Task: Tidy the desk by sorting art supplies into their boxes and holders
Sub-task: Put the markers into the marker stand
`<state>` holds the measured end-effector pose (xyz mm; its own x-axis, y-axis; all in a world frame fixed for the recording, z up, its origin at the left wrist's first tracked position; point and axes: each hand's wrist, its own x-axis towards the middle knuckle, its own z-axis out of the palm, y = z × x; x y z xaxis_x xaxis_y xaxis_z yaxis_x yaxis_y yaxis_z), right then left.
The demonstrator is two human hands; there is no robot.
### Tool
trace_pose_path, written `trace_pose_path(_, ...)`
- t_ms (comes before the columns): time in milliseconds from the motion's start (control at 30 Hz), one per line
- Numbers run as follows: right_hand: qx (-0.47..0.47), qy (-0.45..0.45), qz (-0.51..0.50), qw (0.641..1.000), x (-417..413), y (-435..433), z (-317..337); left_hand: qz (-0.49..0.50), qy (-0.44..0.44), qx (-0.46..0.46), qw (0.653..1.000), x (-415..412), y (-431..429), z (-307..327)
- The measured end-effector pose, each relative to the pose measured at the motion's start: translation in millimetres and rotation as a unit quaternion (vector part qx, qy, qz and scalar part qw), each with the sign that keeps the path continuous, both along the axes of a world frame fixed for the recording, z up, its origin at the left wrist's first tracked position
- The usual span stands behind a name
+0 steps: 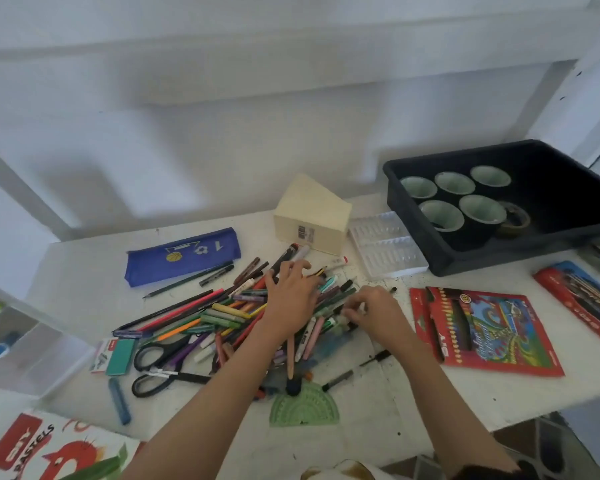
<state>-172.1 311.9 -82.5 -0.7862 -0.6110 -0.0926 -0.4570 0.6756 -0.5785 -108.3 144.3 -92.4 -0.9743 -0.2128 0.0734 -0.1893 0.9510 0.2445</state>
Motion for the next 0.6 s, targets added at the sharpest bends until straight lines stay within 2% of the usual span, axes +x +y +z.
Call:
trace_pose_path(333, 0.136, 0.017, 0.033, 0.990, 2.1, -6.7, 6.0, -0.015, -0.067, -0.037, 0.997, -21.5, -2.0, 8.3)
trace_pose_path(500, 0.104, -0.039, 0.072, 0.991, -6.2, 4.9, 0.2, -0.001, -0.025, 0.014, 1.000, -17.7, -0.4, 11.7)
trace_pose_path(600, 0.099, -0.034, 0.079, 0.991, -9.5, 8.0, 1.1, -0.086, -0.009, 0.050, 0.995, -9.6, 0.6, 16.9)
